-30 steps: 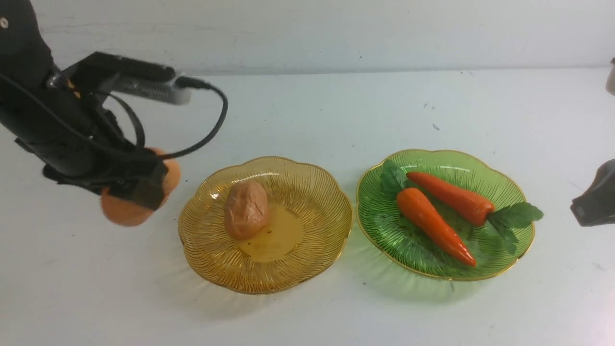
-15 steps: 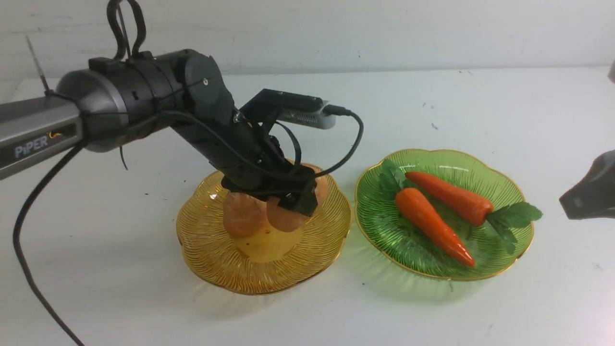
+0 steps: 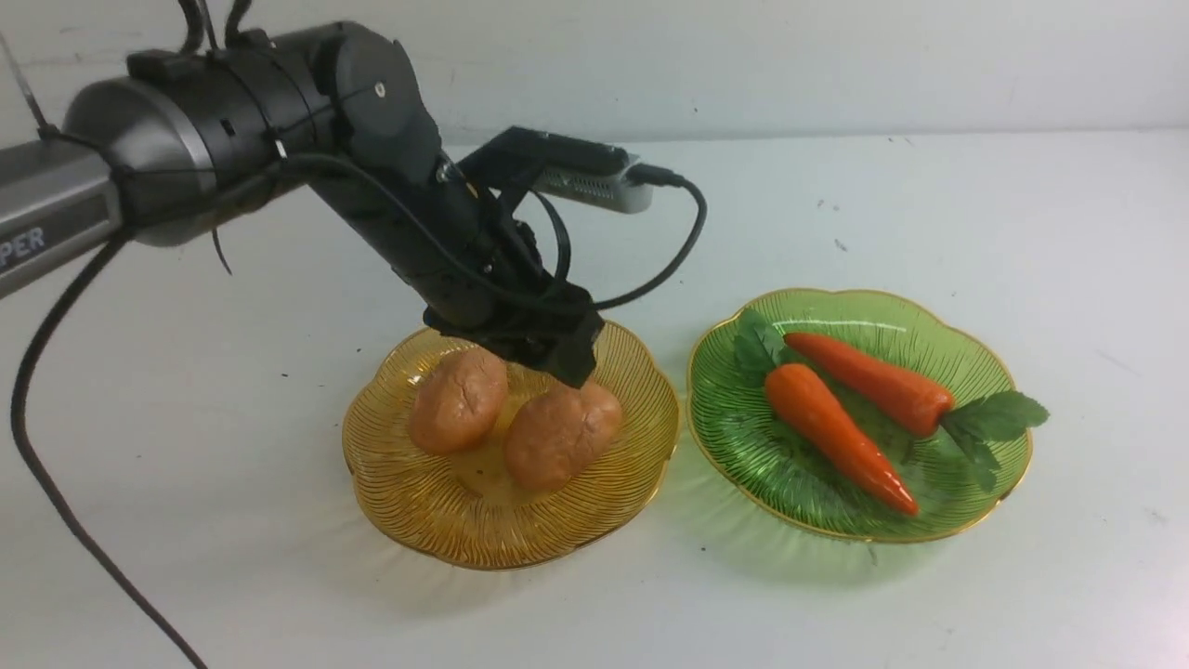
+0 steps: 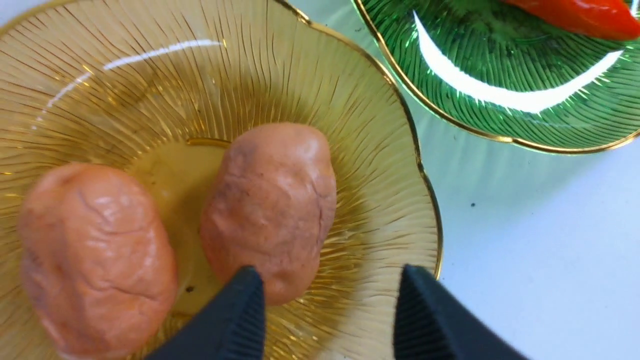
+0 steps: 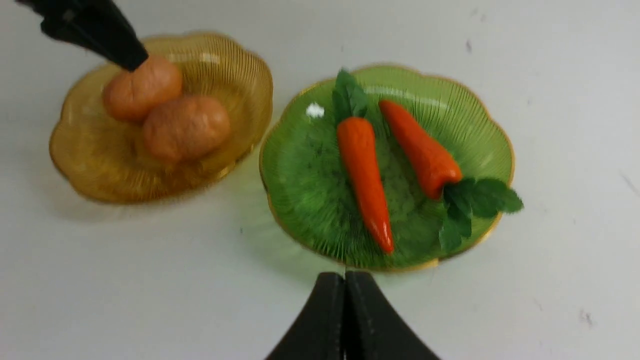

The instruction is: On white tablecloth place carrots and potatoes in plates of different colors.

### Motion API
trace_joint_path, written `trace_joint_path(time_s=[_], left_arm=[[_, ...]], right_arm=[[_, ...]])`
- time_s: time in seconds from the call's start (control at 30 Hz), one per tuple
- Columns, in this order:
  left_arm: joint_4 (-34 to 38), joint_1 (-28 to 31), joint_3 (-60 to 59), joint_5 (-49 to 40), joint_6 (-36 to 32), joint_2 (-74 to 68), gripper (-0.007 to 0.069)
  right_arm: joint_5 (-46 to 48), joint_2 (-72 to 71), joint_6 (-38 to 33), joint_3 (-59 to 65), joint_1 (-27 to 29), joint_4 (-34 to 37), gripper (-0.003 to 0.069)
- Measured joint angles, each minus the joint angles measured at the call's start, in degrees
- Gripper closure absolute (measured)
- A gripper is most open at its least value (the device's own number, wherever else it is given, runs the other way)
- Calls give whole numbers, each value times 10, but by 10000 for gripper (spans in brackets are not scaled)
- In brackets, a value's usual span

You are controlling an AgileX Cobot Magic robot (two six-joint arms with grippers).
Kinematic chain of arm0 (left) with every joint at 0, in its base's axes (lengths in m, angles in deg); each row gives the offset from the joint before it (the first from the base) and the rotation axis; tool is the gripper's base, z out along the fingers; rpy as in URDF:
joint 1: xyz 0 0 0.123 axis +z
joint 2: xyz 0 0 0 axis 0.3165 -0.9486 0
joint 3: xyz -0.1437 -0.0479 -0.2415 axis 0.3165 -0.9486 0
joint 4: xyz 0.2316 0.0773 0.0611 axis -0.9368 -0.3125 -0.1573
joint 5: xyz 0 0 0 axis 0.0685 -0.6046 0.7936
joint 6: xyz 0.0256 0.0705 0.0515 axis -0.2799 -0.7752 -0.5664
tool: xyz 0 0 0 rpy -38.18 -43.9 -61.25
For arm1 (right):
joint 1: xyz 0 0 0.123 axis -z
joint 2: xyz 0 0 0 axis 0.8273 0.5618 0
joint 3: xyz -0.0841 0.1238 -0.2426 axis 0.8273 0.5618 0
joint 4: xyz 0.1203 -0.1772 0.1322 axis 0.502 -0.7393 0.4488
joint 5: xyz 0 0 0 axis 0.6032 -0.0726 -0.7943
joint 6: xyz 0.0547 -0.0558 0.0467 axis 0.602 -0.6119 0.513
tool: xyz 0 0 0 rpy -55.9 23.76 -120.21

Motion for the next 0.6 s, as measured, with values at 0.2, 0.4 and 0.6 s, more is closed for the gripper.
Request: trace_joint_path(time_s=[0.2,0.4,0.6], left_arm=[[-20,0,31,-45,0,20,538],[-28,0,32,-54,0,22,627],[-34,0,32,-52,0,22,628]], right_arm=[[-302,-111,-10,213,1,38,674],[-374,-126,-14,249,1,50,674],[-381,-127,-66,249,1,50,674]])
